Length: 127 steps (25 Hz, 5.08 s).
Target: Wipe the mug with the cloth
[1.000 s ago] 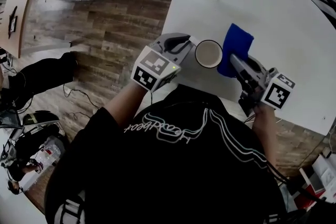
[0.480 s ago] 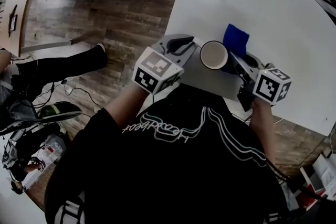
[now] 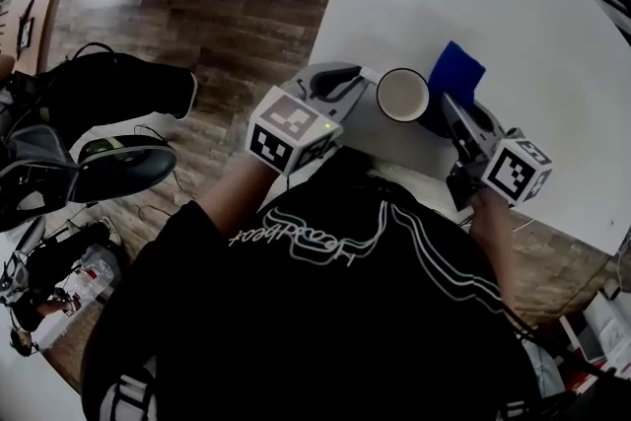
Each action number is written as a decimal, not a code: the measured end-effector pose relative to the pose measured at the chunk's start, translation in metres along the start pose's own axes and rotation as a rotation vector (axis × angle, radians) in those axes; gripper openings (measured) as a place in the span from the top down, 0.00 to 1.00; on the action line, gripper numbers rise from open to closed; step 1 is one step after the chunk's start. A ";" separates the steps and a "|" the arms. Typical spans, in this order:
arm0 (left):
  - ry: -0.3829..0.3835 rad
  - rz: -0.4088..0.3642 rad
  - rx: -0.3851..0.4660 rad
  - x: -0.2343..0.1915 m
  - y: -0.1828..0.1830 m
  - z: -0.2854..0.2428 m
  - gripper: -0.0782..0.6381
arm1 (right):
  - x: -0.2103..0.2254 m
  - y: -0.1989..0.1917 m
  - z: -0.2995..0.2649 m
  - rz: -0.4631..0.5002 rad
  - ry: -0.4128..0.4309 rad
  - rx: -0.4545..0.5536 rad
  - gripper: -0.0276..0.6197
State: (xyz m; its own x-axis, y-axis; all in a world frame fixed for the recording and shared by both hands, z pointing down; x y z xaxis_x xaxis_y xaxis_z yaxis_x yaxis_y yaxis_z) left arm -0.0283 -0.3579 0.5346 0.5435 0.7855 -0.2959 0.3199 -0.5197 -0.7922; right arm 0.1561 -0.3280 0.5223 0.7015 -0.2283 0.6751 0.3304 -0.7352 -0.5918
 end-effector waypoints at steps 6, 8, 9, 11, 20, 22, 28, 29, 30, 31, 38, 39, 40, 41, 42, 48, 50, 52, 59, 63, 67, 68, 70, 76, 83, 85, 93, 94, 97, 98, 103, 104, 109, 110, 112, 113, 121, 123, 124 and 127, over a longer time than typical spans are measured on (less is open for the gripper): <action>0.066 0.082 0.002 0.009 -0.016 0.015 0.83 | -0.009 0.001 0.027 -0.052 0.073 0.082 0.86; 0.082 0.111 -0.005 0.012 -0.019 0.015 0.83 | -0.010 0.003 0.033 -0.062 0.083 0.099 0.86; 0.090 0.124 -0.006 0.013 -0.020 0.015 0.83 | -0.011 0.004 0.036 -0.066 0.088 0.107 0.86; 0.102 0.145 -0.003 0.015 -0.022 0.016 0.83 | -0.013 0.006 0.039 -0.079 0.100 0.124 0.86; 0.115 0.161 -0.001 0.030 -0.029 0.016 0.83 | -0.015 -0.001 0.032 -0.146 0.169 0.176 0.86; 0.115 0.165 -0.003 0.026 -0.029 0.016 0.83 | -0.014 0.000 0.022 -0.169 0.183 0.192 0.86; 0.107 0.160 -0.009 0.042 -0.025 0.017 0.83 | -0.017 -0.001 0.023 -0.145 0.189 0.184 0.86; 0.105 0.154 -0.011 0.048 -0.024 0.019 0.83 | -0.018 -0.001 0.026 -0.143 0.190 0.182 0.86; 0.103 0.147 -0.013 0.052 -0.023 0.020 0.83 | -0.018 -0.002 0.029 -0.145 0.191 0.180 0.86; 0.101 0.142 -0.015 0.057 -0.023 0.022 0.83 | -0.018 -0.003 0.031 -0.145 0.189 0.177 0.86; 0.073 0.109 -0.026 0.080 -0.020 0.028 0.82 | -0.010 -0.012 0.031 -0.100 0.086 0.091 0.86; 0.071 0.103 -0.032 0.081 -0.021 0.029 0.82 | -0.008 -0.013 0.030 -0.086 0.056 0.074 0.86; 0.069 0.100 -0.036 0.080 -0.022 0.030 0.82 | -0.006 -0.015 0.027 -0.065 0.026 0.057 0.86; 0.068 0.101 -0.037 0.079 -0.024 0.030 0.82 | -0.005 -0.016 0.024 -0.047 0.003 0.043 0.86; 0.066 0.102 -0.037 0.076 -0.027 0.030 0.82 | -0.003 -0.018 0.020 -0.038 -0.010 0.034 0.86; 0.068 0.091 -0.056 0.073 -0.030 0.026 0.82 | 0.001 -0.013 0.028 -0.075 0.010 0.111 0.86; 0.069 0.094 -0.062 0.073 -0.032 0.022 0.82 | 0.004 -0.012 0.036 -0.108 0.023 0.148 0.86; 0.067 0.102 -0.066 0.070 -0.034 0.019 0.82 | 0.005 -0.011 0.040 -0.126 0.050 0.174 0.86; 0.040 0.124 -0.073 0.069 -0.031 0.003 0.82 | 0.010 -0.014 0.046 -0.201 0.106 0.225 0.86; 0.010 0.108 -0.095 0.077 -0.032 -0.011 0.82 | 0.014 -0.016 0.053 -0.263 0.127 0.264 0.86; -0.022 0.105 -0.092 0.087 -0.028 -0.017 0.82 | 0.013 -0.016 0.059 -0.294 0.141 0.303 0.86; -0.029 0.102 -0.091 0.089 -0.028 -0.017 0.82 | 0.012 -0.016 0.060 -0.304 0.142 0.315 0.86; -0.044 0.094 -0.097 0.091 -0.028 -0.017 0.82 | 0.010 -0.014 0.060 -0.327 0.144 0.341 0.86; -0.093 0.090 -0.114 0.097 -0.023 -0.020 0.82 | 0.007 -0.007 0.052 -0.356 0.150 0.365 0.86; -0.225 0.069 -0.112 0.107 -0.018 -0.019 0.82 | 0.016 -0.019 0.042 -0.344 0.047 0.304 0.86; -0.268 0.055 -0.135 0.111 -0.020 -0.021 0.82 | 0.019 -0.022 0.039 -0.318 0.008 0.254 0.86; -0.427 0.031 -0.188 0.103 -0.006 -0.039 0.82 | 0.037 -0.009 0.021 -0.263 -0.144 0.093 0.86; -0.443 0.030 -0.197 0.100 -0.004 -0.045 0.82 | 0.042 -0.005 0.018 -0.263 -0.154 0.086 0.86; -0.469 0.034 -0.212 0.088 0.000 -0.053 0.82 | 0.049 0.006 0.012 -0.254 -0.173 0.089 0.86; -0.466 0.029 -0.213 0.085 -0.001 -0.051 0.82 | 0.048 0.007 0.013 -0.243 -0.177 0.098 0.86; -0.401 -0.002 -0.191 0.094 -0.019 -0.014 0.82 | 0.012 -0.008 0.043 -0.131 -0.155 0.162 0.86; -0.386 0.004 -0.178 0.098 -0.022 -0.005 0.82 | 0.000 -0.010 0.051 -0.104 -0.134 0.178 0.86; -0.297 -0.009 -0.071 0.129 -0.020 0.044 0.82 | -0.068 -0.029 0.096 0.059 -0.024 0.237 0.86; -0.283 -0.022 -0.042 0.141 -0.019 0.054 0.82 | -0.082 -0.038 0.108 0.075 0.005 0.247 0.86; -0.266 -0.043 0.023 0.171 -0.019 0.078 0.82 | -0.109 -0.061 0.134 0.113 0.060 0.255 0.86; -0.260 -0.054 0.059 0.188 -0.018 0.090 0.83 | -0.122 -0.073 0.147 0.143 0.078 0.257 0.86; -0.211 -0.065 0.276 0.327 -0.026 0.191 0.88 | -0.215 -0.165 0.264 0.372 0.153 0.254 0.86; -0.200 -0.073 0.305 0.353 -0.025 0.210 0.88 | -0.231 -0.176 0.287 0.396 0.169 0.264 0.86; -0.197 -0.083 0.315 0.366 -0.025 0.220 0.88 | -0.239 -0.182 0.297 0.401 0.180 0.269 0.86; -0.192 -0.110 0.345 0.404 -0.029 0.247 0.88 | -0.263 -0.203 0.327 0.422 0.200 0.272 0.86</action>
State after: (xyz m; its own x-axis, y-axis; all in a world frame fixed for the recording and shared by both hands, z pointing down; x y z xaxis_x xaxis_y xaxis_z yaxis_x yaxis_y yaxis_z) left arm -0.0103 0.0574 0.3063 0.3558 0.8954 -0.2675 0.0713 -0.3114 -0.9476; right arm 0.1110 0.0904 0.3210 0.6837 -0.6044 0.4090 0.2160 -0.3677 -0.9045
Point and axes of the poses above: the fingertips, and each gripper's own axes: z backward along the fingers, x to its right, y out of its top, the point moved 4 cm from there along z, backward along the fingers, and after that the axes turned 1 degree about -y, right-handed, at the moved point
